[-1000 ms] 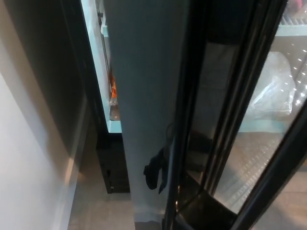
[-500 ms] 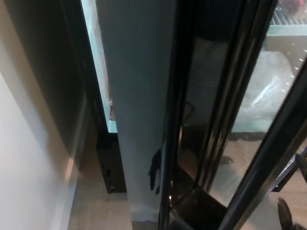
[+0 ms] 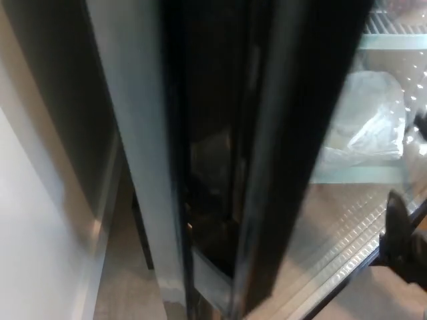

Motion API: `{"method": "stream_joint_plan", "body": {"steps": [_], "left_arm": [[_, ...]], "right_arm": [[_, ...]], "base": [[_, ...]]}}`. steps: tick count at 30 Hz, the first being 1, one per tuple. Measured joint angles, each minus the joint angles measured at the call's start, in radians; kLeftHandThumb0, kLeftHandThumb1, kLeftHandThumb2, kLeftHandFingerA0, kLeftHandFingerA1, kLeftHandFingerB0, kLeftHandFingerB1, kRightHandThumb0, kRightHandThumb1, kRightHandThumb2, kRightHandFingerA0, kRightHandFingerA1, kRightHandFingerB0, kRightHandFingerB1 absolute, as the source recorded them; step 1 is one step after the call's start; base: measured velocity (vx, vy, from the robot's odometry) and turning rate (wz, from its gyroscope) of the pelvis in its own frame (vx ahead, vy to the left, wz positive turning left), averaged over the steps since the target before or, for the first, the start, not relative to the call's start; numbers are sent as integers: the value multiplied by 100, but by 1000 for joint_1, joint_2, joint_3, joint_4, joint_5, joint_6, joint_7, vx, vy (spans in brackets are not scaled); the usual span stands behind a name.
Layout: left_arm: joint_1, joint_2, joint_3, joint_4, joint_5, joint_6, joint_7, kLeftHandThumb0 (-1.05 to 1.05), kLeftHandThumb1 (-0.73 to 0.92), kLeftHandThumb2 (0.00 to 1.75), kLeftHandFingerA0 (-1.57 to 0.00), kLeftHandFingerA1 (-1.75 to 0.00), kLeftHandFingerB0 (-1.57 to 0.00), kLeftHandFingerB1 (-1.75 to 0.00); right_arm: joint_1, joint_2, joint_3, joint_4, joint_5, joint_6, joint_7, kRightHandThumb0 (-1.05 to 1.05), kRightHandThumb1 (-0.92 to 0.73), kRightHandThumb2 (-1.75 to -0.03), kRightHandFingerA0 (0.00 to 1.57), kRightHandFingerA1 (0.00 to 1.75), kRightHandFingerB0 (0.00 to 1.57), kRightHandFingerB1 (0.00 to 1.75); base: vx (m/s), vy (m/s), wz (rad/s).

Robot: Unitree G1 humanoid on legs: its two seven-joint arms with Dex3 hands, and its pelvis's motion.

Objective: The robot stands in front of a refrigerator with an opened door and closes the door by swing its right hand at the door

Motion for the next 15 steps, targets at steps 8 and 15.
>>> {"method": "stream_joint_plan", "body": {"steps": [8, 15], "left_arm": [[0, 1, 2, 0, 0, 0, 0, -47, 79, 63, -27, -43, -24, -36], [7, 1, 4, 2, -1, 0, 0, -48, 78, 63, -26, -46, -25, -37]], "right_arm": [[-10, 12, 109, -85, -131, -27, -2, -34, -55, -109, 0, 49, 0, 48], [-232, -29, 185, 116, -242, -9, 1, -34, -53, -107, 0, 48, 0, 46]], "base": [[0, 0, 1], [0, 0, 0]]}}
